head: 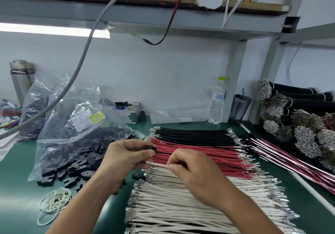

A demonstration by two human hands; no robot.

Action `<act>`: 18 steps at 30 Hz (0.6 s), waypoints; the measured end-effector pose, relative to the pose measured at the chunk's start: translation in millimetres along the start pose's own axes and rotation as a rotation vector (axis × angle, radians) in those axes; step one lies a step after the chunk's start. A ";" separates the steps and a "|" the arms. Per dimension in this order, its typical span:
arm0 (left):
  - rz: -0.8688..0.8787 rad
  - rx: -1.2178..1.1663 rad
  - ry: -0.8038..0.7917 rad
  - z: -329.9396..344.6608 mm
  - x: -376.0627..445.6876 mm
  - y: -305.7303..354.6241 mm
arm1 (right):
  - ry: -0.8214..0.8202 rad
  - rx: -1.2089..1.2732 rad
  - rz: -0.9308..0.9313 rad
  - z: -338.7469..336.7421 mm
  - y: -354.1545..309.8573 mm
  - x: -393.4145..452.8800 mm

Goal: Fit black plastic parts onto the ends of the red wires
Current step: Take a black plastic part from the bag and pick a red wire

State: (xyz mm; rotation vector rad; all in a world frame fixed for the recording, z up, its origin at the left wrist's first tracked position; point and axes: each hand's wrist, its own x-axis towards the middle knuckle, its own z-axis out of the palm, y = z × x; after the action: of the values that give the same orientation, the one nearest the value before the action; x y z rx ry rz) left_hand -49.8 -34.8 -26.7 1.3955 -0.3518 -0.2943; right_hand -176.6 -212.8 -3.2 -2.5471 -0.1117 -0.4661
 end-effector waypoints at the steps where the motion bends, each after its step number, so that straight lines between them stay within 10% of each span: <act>1: -0.003 -0.006 -0.001 -0.3 -0.1 0.5 | 0.054 0.019 0.011 -2.8 1.3 2.7; 7: 0.002 -0.043 -0.045 -0.3 -2.7 3.6 | 0.380 -0.085 -0.018 0.5 14.1 12.0; 18: 0.008 -0.061 -0.063 1.0 -4.6 3.5 | 0.486 -0.053 -0.130 9.6 18.3 2.8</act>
State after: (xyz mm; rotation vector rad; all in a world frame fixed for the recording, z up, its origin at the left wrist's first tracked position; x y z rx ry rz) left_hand -54.4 -33.3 -23.5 1.3271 -0.3972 -0.3398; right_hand -168.0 -223.4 -19.0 -2.4084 -0.0854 -1.1331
